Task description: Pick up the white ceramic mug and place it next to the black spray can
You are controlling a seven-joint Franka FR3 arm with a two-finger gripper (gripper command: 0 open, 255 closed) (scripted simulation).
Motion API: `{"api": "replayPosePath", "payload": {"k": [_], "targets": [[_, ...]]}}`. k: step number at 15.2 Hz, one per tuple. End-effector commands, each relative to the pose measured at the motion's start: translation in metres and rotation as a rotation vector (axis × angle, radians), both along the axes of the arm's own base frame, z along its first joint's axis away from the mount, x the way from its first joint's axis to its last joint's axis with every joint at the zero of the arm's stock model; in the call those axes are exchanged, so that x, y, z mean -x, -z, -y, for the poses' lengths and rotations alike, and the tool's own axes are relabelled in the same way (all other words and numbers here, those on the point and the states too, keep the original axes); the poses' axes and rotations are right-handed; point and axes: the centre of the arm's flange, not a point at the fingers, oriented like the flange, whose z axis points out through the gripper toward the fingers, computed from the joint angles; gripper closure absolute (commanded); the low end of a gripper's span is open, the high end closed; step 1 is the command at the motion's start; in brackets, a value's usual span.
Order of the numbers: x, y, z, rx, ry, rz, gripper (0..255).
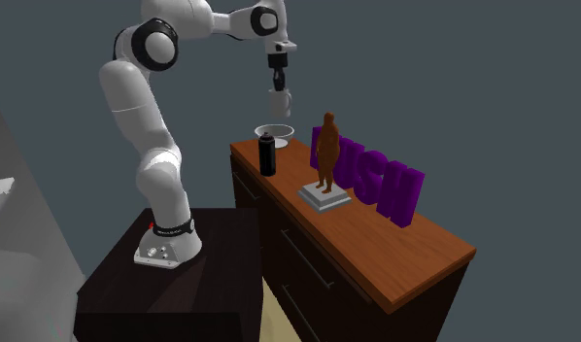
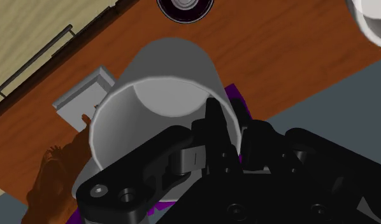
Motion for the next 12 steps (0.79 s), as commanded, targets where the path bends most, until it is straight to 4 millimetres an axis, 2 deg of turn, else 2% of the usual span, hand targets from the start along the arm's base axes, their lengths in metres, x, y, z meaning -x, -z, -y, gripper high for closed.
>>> {"api": "replayPosePath", "payload": {"k": [1,12], "targets": [[0.013,0.001,-0.025,-0.001,0.002,-0.001,255],[0.073,0.001,-0.157,-0.001,0.002,-0.001,255]]}}
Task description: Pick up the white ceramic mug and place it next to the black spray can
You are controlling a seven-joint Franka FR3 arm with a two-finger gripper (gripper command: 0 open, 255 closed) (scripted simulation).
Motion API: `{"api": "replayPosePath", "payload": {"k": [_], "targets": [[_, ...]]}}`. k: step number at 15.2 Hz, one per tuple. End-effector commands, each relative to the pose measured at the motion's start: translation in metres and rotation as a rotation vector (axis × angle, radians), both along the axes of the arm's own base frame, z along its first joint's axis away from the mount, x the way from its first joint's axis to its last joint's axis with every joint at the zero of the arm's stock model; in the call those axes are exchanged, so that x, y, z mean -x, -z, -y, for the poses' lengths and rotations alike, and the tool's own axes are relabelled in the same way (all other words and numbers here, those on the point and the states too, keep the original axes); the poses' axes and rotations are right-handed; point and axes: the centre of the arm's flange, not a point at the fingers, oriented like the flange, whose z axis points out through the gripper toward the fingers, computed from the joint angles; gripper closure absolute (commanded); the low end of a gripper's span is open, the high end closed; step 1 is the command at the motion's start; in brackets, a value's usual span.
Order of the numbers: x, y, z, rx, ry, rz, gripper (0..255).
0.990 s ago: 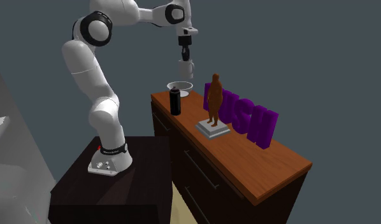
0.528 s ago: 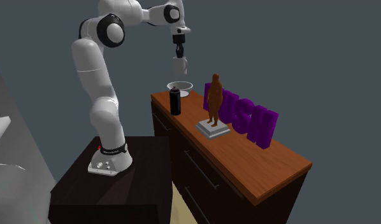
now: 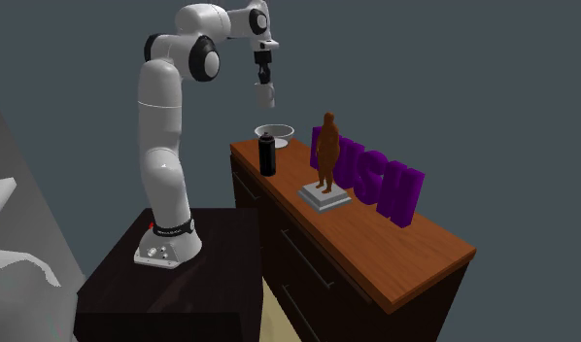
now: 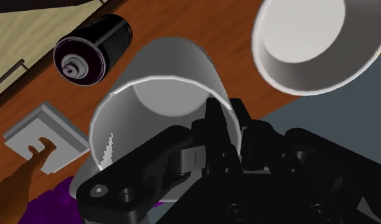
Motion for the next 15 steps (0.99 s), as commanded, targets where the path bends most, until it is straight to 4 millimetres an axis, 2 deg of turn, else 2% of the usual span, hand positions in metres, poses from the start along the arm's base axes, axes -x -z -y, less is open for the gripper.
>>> {"api": "replayPosePath", "payload": {"k": [1,2,15], "targets": [[0.009,0.000,-0.022,0.001,0.005,0.000,255],[0.013,0.000,-0.032,0.001,0.005,0.000,255],[0.013,0.069,-0.032,0.001,0.005,0.000,255]]}}
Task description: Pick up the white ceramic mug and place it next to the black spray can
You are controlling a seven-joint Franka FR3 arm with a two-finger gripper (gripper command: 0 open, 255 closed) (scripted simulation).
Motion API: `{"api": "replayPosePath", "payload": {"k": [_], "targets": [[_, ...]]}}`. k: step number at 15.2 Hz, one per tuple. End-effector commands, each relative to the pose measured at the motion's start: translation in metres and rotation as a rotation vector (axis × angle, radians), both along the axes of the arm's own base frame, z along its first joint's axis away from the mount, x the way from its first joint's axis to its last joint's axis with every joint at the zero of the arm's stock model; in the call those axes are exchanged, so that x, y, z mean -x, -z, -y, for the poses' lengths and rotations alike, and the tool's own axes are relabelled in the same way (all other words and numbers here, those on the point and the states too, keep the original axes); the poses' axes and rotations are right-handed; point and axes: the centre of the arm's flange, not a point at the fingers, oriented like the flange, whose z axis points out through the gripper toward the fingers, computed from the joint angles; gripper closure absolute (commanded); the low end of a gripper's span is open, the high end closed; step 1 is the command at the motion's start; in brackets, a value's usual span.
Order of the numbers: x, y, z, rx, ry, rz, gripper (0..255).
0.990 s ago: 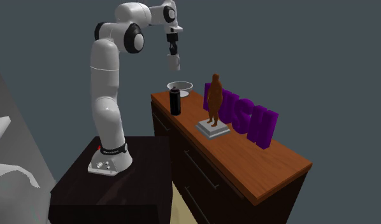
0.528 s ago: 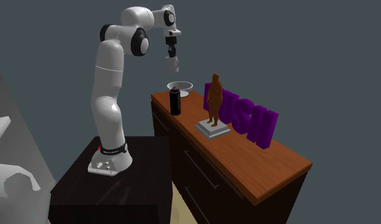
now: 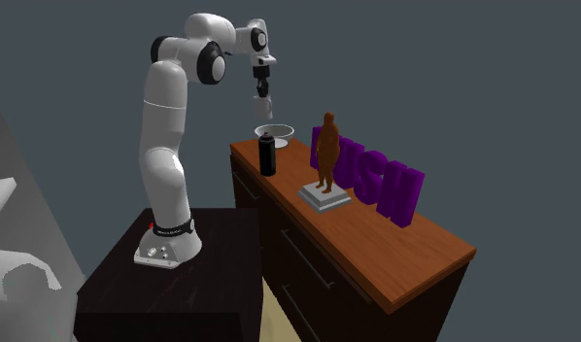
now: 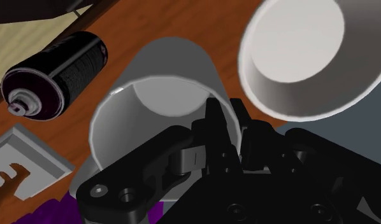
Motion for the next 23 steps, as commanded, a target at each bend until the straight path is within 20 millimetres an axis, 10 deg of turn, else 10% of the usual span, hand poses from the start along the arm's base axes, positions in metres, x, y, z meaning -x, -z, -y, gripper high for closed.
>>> {"api": "replayPosePath", "payload": {"k": [1,23], "targets": [[0.000,0.011,0.001,0.000,0.000,0.000,255],[0.000,0.127,0.001,0.000,0.000,0.000,255]]}}
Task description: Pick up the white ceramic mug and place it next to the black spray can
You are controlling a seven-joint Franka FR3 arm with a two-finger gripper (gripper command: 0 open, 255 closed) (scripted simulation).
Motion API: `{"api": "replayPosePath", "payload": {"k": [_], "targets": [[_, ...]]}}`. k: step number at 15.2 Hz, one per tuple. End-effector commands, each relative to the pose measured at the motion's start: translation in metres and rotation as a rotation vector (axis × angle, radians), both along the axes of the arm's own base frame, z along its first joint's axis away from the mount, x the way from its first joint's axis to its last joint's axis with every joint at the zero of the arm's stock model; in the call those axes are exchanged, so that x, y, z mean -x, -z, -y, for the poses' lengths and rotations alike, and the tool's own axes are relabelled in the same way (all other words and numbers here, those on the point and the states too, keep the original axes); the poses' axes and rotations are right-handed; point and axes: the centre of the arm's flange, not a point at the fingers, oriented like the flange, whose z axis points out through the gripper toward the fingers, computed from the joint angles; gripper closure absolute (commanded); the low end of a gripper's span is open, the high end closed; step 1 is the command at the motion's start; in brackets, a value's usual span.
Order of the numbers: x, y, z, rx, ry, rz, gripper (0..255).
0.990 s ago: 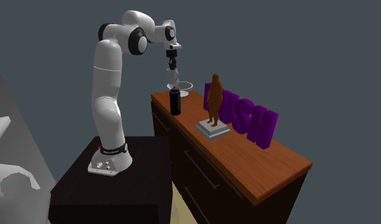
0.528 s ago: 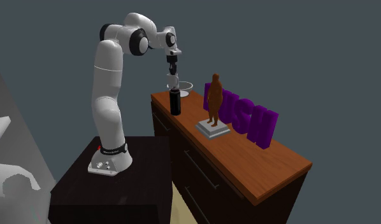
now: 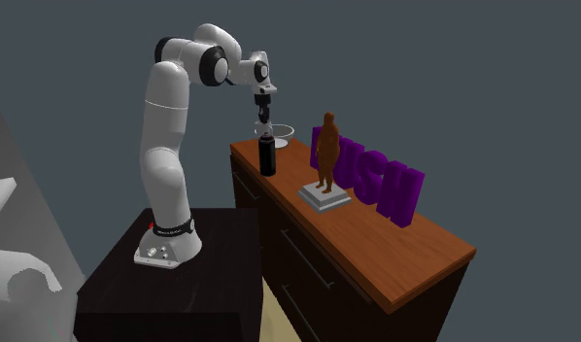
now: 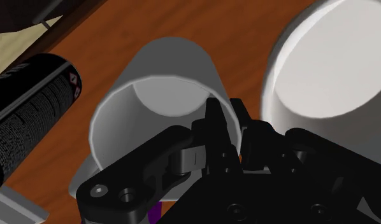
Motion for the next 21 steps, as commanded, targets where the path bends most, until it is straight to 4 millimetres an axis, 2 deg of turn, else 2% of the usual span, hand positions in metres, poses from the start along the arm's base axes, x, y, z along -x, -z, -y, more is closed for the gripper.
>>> {"api": "replayPosePath", "payload": {"k": [1,13,20,21], "targets": [[0.000,0.010,-0.001,0.000,0.000,0.000,255],[0.000,0.074,-0.001,0.000,0.000,0.000,255],[0.000,0.074,-0.001,0.000,0.000,0.000,255],[0.000,0.074,-0.001,0.000,0.000,0.000,0]]}}
